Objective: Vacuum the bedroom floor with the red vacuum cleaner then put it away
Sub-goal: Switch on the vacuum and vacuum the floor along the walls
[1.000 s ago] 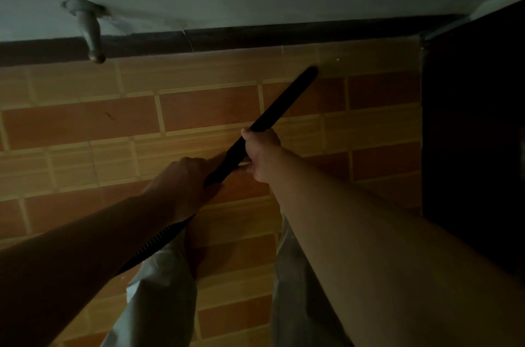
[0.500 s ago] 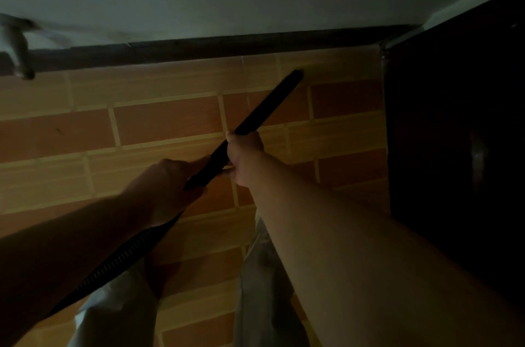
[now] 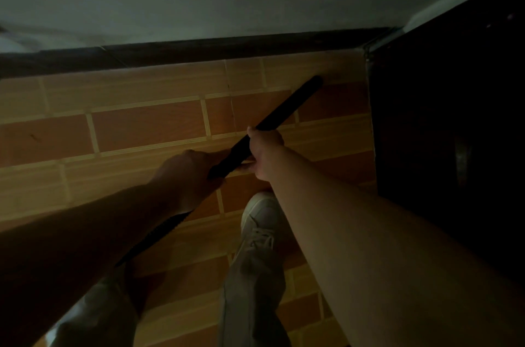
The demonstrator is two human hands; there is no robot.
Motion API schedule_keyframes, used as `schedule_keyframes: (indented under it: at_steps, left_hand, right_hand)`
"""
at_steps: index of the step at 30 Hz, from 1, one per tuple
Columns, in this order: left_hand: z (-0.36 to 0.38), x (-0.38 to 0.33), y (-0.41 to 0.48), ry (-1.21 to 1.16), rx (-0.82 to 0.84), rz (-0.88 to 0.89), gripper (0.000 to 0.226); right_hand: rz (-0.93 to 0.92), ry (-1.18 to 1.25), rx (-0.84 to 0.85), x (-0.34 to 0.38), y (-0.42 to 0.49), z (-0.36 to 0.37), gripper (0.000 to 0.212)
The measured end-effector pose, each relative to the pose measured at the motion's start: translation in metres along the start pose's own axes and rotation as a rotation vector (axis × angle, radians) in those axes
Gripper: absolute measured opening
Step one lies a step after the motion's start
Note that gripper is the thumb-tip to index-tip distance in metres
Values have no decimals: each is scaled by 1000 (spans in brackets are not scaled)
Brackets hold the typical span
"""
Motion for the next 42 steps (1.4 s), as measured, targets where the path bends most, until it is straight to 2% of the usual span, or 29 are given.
schedule_keyframes:
  at_steps: [9, 16, 28, 35, 42]
  left_hand:
    - [6, -37, 35, -67, -19, 27, 63]
    - [15, -54, 46, -154, 0, 36, 68]
    - [27, -58, 27, -241, 33, 39, 70]
    - [31, -39, -24, -381, 75, -40, 85]
    - [25, -23, -80, -579, 122, -154, 86]
  right_hand:
    - [-42, 58, -17, 33, 38, -35, 41]
    - [-100, -16, -44, 58, 47, -53, 38]
    - [-153, -13, -137, 53, 47, -55, 54]
    - [-195, -193, -87, 31, 6, -27, 66]
    - [-239, -410, -73, 7, -38, 6, 69]
Point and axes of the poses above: each hand's wrist, its own y-axis towards the middle knuckle, its own z-axis out of the palm, x = y × z, the point moved 9 cm from there along y, towards the middle knuckle, and after that the axes turned 14 degrees about -x, right-handed, at the moved point
